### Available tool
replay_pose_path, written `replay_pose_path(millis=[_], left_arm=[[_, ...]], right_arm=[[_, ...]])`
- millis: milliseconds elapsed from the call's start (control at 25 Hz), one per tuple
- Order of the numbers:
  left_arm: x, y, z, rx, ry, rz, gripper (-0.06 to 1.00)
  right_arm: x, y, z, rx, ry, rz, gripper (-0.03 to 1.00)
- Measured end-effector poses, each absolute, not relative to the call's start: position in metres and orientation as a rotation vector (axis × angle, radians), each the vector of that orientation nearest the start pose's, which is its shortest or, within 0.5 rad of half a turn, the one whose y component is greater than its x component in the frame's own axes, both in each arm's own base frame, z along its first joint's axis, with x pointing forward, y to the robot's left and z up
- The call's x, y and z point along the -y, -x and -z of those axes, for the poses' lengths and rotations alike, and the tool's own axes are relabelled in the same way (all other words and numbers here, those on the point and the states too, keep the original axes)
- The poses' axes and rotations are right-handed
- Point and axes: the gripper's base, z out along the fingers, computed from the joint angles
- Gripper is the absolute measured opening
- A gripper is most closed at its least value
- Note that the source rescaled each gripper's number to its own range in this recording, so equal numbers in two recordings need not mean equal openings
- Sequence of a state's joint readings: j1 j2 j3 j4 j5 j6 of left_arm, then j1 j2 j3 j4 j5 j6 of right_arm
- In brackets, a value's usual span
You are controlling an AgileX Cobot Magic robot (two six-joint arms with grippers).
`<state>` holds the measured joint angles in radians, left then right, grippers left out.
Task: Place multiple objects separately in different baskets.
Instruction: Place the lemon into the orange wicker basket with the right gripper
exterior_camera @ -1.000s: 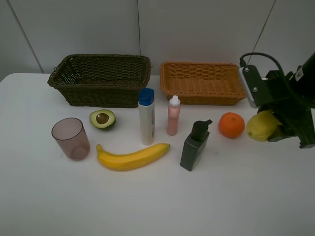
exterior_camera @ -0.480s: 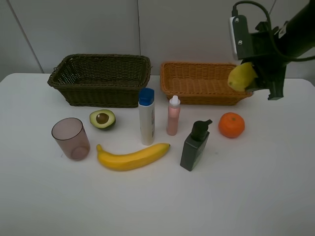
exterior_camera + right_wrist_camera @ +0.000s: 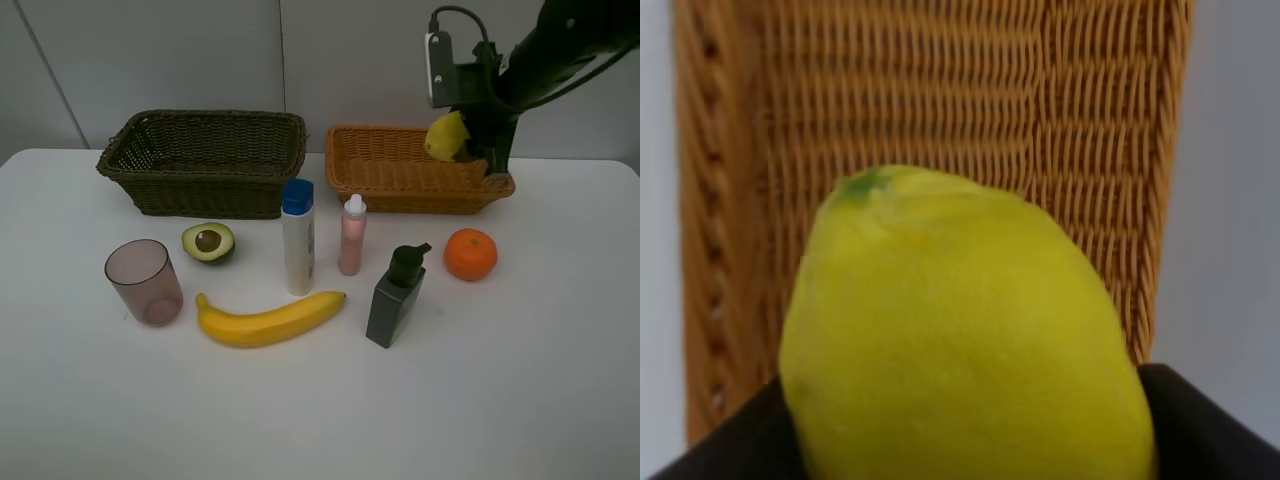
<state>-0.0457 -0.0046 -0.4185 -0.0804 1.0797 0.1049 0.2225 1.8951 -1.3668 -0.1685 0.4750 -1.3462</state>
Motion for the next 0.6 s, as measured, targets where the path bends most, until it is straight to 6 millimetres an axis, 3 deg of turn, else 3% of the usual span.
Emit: replay_pose_path(millis=[240,600], left_arm=[[0.007,-0.002,-0.253,-2.132,-0.162,0.063,1.00],[0.007,-0.002,-0.253,-2.132,-0.162,0.063,1.00]], right_arm=[[-0.074,-0.442,-0.191,-1.774,1.924,0.605,0.48],[-0.069,-0.466,-0.160,-1.788,1.908,0.608,0.48]])
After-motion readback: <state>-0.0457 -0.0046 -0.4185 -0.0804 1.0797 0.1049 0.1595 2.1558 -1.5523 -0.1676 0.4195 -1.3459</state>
